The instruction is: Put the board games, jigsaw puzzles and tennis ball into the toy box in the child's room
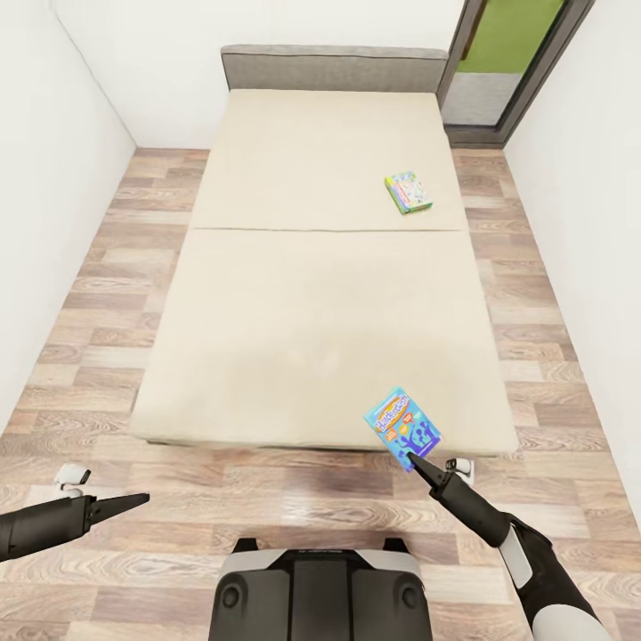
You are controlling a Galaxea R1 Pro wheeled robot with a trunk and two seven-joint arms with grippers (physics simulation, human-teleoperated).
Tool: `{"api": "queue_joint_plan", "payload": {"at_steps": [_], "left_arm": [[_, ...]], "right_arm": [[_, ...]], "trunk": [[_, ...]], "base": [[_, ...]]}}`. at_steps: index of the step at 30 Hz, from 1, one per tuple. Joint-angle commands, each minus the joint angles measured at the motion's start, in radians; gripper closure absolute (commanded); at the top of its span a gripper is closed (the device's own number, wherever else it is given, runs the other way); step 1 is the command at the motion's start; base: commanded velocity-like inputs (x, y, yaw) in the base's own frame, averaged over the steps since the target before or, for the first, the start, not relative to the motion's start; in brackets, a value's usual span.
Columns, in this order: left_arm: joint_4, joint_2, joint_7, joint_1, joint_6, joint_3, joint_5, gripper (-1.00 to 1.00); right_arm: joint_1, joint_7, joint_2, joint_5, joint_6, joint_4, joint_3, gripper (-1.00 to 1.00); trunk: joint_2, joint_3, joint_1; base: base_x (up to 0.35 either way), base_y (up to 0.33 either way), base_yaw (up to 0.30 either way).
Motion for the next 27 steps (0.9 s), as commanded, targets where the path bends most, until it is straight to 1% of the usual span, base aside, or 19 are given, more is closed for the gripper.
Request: {"api": "queue_joint_plan", "payload": {"at_steps": [1,27], "left_arm": [[0.000,0.000,-0.004,0.000,0.011,0.000,-0.001,-1.00],[-0.001,0.002,-0.004,-0.002,0.011,0.003,-0.002,-1.00]], "right_arm": [[0.000,0.003,0.000,-0.001,0.010,0.000,-0.001,1.00],[0.000,0.009,-0.001,-0.001,0.011,0.001,-0.001,1.00]], "trunk": [[-0.001,0.001,0.001],[-0.001,0.043,0.001]], "base": [[0.000,0.000,0.000],[0.000,0.000,0.000]]}}
